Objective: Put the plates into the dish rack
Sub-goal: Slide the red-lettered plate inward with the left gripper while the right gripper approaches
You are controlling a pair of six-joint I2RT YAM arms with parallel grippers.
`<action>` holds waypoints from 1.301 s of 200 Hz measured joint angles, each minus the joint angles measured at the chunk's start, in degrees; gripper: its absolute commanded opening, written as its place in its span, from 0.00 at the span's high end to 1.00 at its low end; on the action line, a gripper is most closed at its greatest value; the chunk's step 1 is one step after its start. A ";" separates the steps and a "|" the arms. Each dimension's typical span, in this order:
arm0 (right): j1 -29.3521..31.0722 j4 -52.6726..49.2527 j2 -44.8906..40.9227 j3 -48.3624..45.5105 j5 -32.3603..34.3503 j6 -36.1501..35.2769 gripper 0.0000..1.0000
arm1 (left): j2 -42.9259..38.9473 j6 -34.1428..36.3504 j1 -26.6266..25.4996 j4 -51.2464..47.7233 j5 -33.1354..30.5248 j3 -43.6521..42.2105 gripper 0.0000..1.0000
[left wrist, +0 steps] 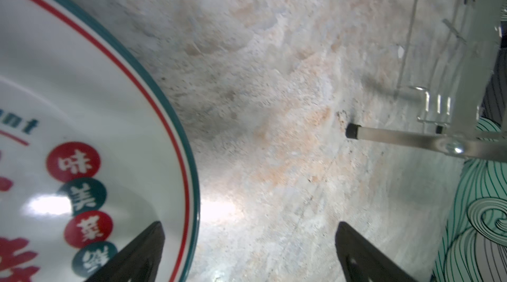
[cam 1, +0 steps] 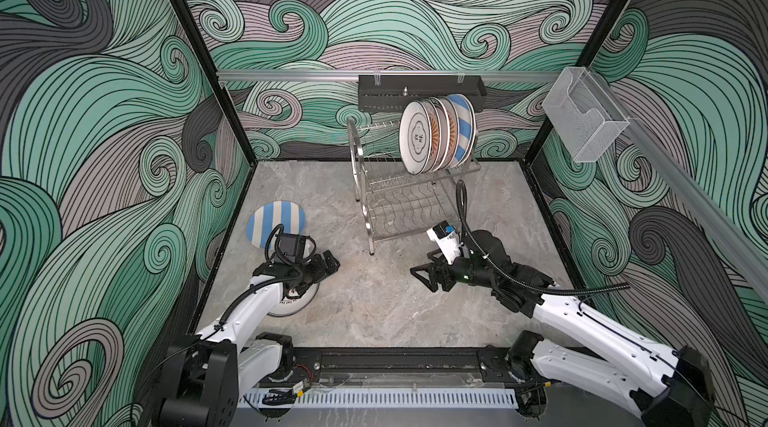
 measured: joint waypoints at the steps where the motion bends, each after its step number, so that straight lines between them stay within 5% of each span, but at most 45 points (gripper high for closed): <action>1: -0.11 0.00 0.07 0.00 -0.13 0.11 0.17 | -0.02 -0.04 -0.09 0.07 0.04 0.00 0.02; 44: -1.84 1.29 2.05 -1.44 -3.48 3.02 0.17 | 2.69 -1.38 -4.83 1.84 1.14 -0.04 0.01; 152: -2.05 4.79 5.77 -2.69 -7.80 7.45 0.17 | 6.64 2.36 -6.12 2.32 0.13 1.68 0.01; 260: -2.38 17.25 19.10 -7.61 -13.66 17.33 0.16 | 15.76 1.81 -19.80 13.51 7.23 4.59 0.01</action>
